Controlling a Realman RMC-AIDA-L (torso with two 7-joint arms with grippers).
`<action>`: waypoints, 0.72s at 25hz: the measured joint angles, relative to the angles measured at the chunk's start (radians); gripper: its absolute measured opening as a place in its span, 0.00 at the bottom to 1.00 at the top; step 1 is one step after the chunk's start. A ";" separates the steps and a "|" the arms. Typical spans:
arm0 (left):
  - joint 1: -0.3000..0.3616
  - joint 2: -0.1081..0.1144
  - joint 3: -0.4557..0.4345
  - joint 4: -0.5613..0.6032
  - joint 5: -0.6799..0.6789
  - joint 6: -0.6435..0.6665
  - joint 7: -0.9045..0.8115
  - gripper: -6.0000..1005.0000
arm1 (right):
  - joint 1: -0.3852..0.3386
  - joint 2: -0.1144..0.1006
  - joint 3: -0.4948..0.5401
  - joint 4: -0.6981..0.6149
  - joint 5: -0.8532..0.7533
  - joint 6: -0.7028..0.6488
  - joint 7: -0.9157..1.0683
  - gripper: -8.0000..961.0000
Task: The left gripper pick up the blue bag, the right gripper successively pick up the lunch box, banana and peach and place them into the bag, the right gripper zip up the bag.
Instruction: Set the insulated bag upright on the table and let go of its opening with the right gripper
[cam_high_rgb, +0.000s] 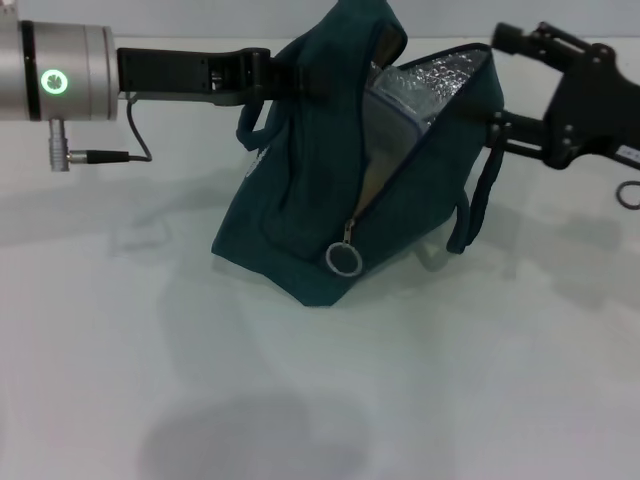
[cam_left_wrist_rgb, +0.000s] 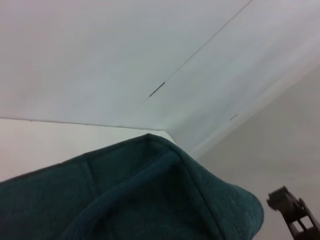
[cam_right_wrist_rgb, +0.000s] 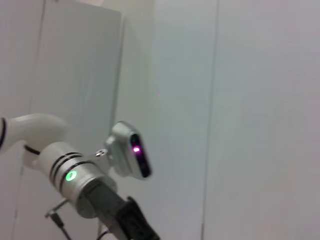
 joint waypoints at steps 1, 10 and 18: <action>-0.002 0.000 0.000 0.000 0.001 0.000 0.000 0.06 | -0.010 0.000 0.015 0.003 -0.002 -0.011 0.002 0.71; 0.005 0.004 -0.004 -0.001 0.003 -0.007 0.000 0.06 | -0.125 -0.004 0.093 0.117 -0.014 0.009 -0.061 0.90; 0.002 0.004 -0.005 -0.002 0.004 -0.010 0.000 0.06 | -0.058 0.002 0.069 0.210 -0.068 0.146 -0.108 0.90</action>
